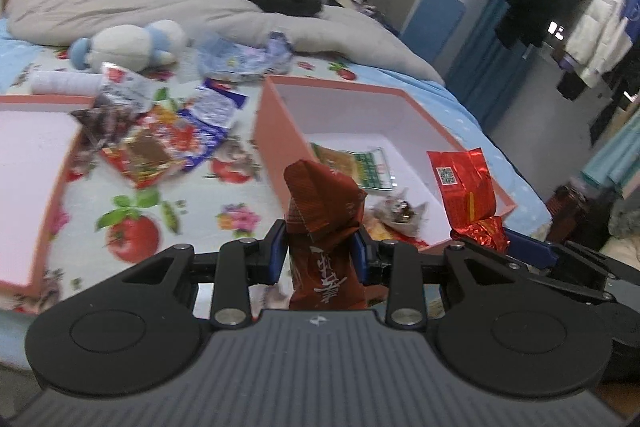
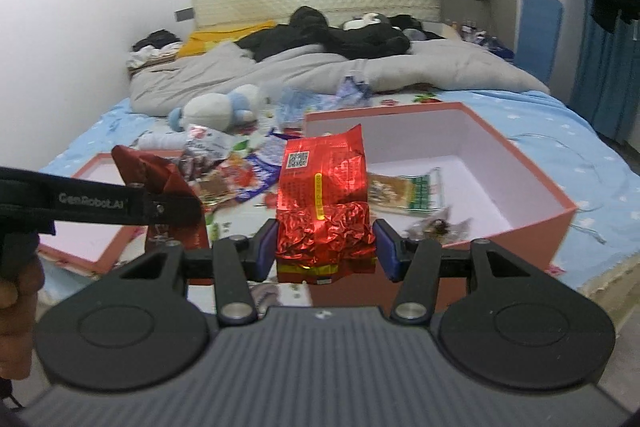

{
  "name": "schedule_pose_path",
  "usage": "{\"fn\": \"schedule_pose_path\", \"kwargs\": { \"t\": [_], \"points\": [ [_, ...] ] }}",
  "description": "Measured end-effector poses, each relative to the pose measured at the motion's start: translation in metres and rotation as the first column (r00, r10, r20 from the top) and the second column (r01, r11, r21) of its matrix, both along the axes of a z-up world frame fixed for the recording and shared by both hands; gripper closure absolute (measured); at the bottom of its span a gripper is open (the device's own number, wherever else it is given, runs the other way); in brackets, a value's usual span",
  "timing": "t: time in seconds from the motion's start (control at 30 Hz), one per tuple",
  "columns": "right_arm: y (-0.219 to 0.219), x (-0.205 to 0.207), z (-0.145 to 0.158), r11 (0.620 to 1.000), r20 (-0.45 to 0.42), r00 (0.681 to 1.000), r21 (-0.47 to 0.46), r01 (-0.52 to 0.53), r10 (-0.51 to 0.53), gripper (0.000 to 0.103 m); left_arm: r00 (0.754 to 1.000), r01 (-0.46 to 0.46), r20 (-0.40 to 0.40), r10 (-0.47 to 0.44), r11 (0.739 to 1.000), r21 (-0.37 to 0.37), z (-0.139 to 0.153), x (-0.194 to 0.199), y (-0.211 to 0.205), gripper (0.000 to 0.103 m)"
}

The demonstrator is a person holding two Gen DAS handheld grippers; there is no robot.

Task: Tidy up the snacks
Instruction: 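Carry the brown bag and red foil pack with both tools over the deep box, then open both tools to drop the snacks into the deep box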

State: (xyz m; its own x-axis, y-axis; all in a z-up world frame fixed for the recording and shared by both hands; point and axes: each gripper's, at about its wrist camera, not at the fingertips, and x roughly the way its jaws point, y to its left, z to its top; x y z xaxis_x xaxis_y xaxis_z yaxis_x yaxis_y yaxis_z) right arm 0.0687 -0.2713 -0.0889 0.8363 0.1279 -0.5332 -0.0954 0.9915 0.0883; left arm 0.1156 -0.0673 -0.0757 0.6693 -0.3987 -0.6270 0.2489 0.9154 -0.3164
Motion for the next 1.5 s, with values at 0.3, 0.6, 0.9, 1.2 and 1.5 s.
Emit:
{"fn": "schedule_pose_path", "kwargs": {
  "t": [0.3,0.6,0.9,1.2,1.5],
  "points": [
    [-0.04,0.041,-0.014,0.996,-0.028,0.996,-0.024,0.088,-0.088,0.049,0.996,0.09,-0.025,-0.09,0.996,-0.004,-0.015,0.064,-0.048,0.065],
    [-0.07,0.1,-0.043,0.994,-0.095,0.989,-0.003,0.111,-0.111,0.049,0.988,0.136,-0.072,-0.135,0.991,0.011,-0.042,0.14,-0.094,0.065],
    [-0.089,0.156,-0.074,0.994,-0.138,0.984,-0.014,0.107,-0.108,0.049,0.978,0.193,-0.094,-0.185,0.977,0.089,-0.073,0.21,-0.129,0.065],
    [-0.1,0.173,-0.088,0.992,-0.184,0.976,0.041,0.123,-0.113,0.049,0.98,0.18,-0.103,-0.169,0.979,0.101,-0.084,0.235,-0.131,0.063],
    [-0.092,0.153,-0.07,0.993,-0.16,0.982,0.044,0.108,-0.1,0.027,0.989,0.145,-0.033,-0.143,0.983,0.112,-0.055,0.206,-0.108,0.037]
  ]
}}
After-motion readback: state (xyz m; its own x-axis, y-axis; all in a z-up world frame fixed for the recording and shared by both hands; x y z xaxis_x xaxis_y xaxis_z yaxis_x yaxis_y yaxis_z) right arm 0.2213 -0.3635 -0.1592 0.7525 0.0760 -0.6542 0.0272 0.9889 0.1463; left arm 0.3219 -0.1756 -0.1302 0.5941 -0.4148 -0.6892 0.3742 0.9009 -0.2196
